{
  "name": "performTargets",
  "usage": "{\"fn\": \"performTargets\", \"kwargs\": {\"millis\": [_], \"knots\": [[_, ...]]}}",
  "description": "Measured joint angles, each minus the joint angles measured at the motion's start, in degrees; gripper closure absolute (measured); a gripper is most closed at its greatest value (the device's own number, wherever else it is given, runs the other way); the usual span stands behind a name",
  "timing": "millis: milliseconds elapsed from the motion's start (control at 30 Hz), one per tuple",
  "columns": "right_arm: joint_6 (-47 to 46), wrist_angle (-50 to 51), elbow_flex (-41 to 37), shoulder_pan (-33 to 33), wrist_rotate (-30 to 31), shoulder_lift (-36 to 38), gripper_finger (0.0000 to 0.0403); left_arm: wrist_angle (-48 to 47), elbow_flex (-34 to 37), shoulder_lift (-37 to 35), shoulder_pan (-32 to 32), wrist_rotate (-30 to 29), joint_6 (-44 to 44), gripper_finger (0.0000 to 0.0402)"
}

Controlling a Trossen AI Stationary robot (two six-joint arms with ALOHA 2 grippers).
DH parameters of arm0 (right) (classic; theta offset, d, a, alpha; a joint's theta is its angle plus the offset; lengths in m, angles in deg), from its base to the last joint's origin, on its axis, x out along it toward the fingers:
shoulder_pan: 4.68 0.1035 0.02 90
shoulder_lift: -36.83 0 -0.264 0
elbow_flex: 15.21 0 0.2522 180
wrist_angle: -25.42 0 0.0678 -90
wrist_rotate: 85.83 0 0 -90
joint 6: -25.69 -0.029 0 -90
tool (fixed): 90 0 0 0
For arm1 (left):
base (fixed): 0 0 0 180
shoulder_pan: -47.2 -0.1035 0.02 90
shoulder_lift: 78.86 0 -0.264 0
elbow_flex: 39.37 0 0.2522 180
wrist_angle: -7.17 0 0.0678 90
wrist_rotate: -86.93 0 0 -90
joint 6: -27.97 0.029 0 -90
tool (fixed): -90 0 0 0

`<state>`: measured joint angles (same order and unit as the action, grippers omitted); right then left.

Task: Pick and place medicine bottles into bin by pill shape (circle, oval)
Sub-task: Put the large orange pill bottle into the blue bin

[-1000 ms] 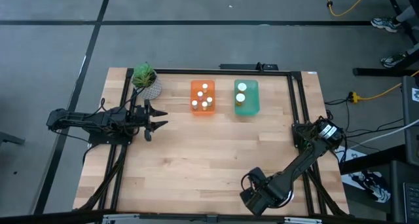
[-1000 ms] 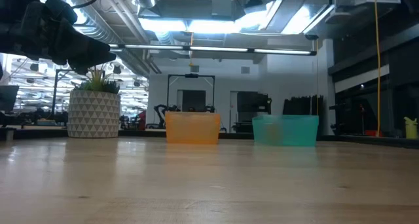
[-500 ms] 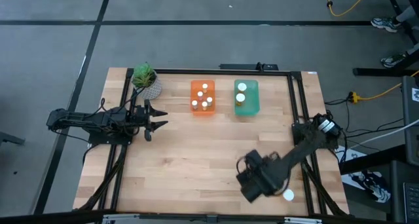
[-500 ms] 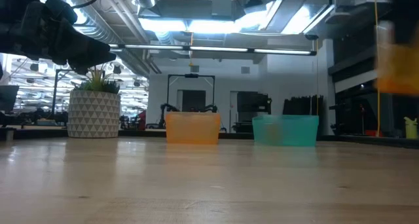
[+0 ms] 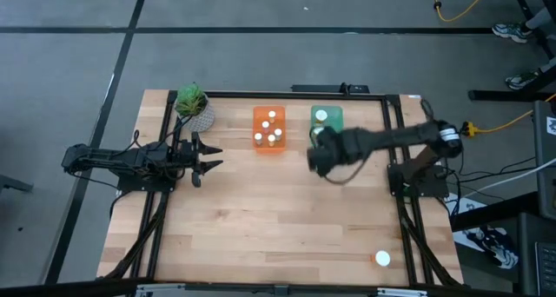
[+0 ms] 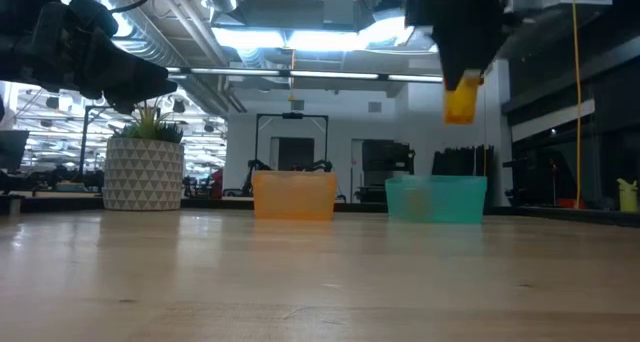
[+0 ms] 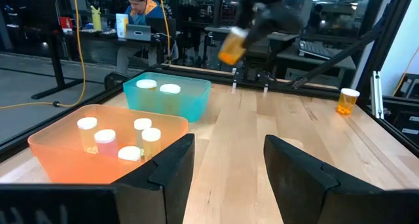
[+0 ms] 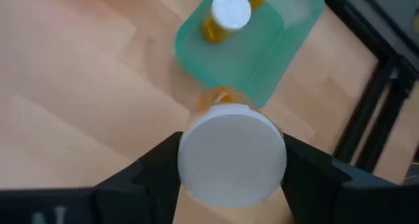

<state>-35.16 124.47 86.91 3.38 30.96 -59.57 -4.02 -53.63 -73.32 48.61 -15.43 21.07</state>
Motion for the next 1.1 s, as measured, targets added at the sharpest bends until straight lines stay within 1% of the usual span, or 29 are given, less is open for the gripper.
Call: {"fn": "performTargets", "kwargs": {"millis": [100,267,400,467,533,733,867,1000,1100], "knots": [[9.0,-7.1,-4.7,-7.0,-3.6,2.3,0.0184,0.0,0.0,0.0,0.0,0.0,0.0,0.0225],[21.6,-19.9,-14.3,-18.2,-11.7,6.8,0.0184,0.0,0.0,0.0,0.0,-0.1,0.0,0.0225],[28.2,-30.2,-21.5,-26.9,-17.2,9.4,0.0183,0.0,0.0,0.0,0.0,-0.2,0.0,0.0225],[30.5,-32.7,-23.6,-31.0,-19.8,9.4,0.0183,0.0,0.0,0.0,0.0,-0.2,0.0,0.0225],[32.0,-34.1,-24.5,-34.1,-21.1,9.2,0.0183,0.0,0.0,0.0,0.0,-0.2,0.0,0.0225],[34.5,-37.2,-24.5,-39.5,-22.4,9.2,0.0183,0.0,0.0,0.0,0.0,-0.2,0.0,0.0225],[35.5,-36.6,-24.5,-41.8,-23.0,7.1,0.0183,0.0,0.0,0.0,0.0,-0.2,0.0,0.0225],[37.2,-38.1,-24.5,-42.6,-24.7,3.9,0.0183,0.0,0.0,0.0,0.0,-0.2,0.0,0.0225],[38.9,-37.9,-22.7,-42.5,-25.1,1.2,0.0183,0.0,0.0,0.0,0.0,-0.2,0.0,0.0225]]}}
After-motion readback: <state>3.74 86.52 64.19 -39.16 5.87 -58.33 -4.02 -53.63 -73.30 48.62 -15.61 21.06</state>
